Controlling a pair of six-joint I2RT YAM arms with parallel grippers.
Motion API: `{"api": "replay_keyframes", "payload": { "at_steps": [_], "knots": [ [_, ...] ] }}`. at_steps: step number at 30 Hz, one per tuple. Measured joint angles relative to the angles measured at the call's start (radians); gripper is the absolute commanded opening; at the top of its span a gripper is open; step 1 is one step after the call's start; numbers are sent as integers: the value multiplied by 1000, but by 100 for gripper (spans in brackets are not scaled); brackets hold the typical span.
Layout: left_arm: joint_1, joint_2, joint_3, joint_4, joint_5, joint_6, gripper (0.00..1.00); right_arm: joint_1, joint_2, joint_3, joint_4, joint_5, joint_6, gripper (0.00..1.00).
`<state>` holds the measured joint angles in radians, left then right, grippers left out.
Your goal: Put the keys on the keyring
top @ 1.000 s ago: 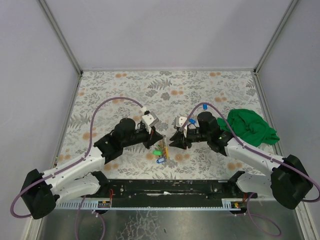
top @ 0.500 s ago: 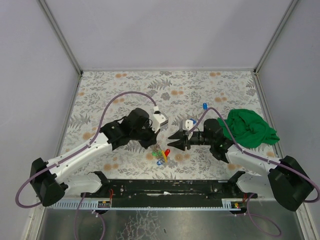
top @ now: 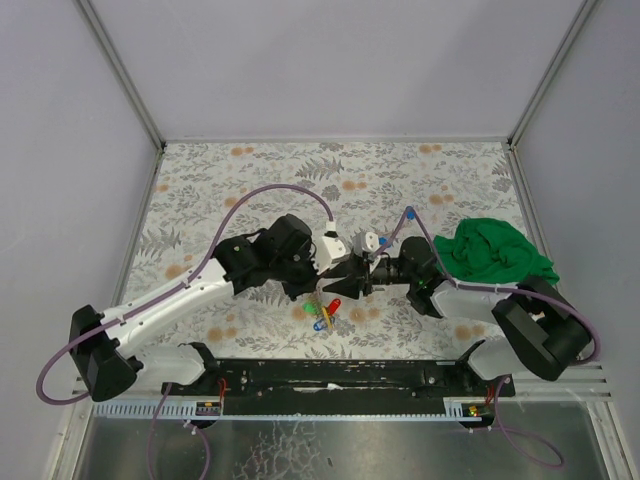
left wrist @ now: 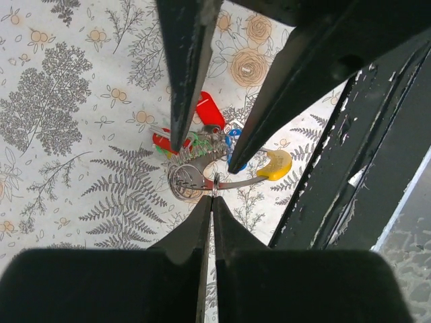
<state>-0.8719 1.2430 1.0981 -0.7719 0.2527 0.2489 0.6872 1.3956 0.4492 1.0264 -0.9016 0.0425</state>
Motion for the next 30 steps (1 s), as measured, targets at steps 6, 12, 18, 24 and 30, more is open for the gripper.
{"api": "replay_keyframes", "payload": {
  "at_steps": [6, 12, 18, 24, 30],
  "knots": [
    [-14, 19, 7, -7, 8, 34, 0, 0, 95, 1, 175, -40, 92, 32],
    [-16, 27, 21, -13, 10, 51, 0, 0, 168, 1, 309, -89, 169, 24],
    [-18, 40, 27, -16, 13, 62, 0, 0, 195, 0, 373, -119, 206, 19],
    [-18, 40, 32, -19, 13, 64, 0, 0, 201, 1, 380, -135, 213, 15],
    [-19, 31, 32, -14, 14, 64, 0, 0, 208, 1, 368, -138, 201, 9]
  ]
}}
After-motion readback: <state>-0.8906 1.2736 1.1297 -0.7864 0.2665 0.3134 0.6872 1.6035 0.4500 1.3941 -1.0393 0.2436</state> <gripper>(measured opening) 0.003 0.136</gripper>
